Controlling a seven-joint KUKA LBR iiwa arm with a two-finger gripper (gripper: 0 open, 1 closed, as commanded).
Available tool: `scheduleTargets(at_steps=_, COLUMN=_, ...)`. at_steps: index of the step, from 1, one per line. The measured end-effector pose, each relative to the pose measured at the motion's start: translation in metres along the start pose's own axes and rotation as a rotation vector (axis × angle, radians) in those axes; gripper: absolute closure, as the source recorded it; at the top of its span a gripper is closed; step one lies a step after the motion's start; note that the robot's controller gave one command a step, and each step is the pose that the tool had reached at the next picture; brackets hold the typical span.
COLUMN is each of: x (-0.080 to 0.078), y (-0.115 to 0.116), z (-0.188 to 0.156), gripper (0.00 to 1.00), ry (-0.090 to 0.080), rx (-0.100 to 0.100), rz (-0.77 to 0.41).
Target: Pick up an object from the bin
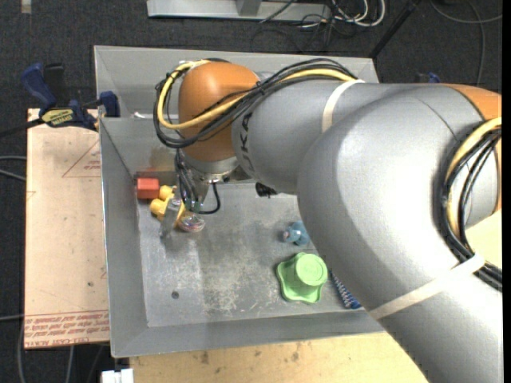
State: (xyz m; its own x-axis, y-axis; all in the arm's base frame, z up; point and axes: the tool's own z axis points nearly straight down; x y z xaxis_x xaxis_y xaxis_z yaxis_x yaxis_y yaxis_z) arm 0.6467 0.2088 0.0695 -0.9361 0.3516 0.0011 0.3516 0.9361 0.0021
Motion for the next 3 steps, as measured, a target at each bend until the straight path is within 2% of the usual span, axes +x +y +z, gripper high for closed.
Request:
scheduleTargets(at_steps=1, x=-0.001, y=-0.002, z=-0.001, gripper=1.00, ry=-0.001, rx=0.000, rz=0.003)
scheduleTargets(at_steps=2, x=0.006, y=0.008, z=-0.122, gripper=1.00, ry=-0.009, rx=-0.006, rz=-0.037)
scheduleTargets(at_steps=3, x=0.023, y=0.009, z=-0.202, gripper=1.00, ry=-0.009, rx=-0.006, rz=-0.042)
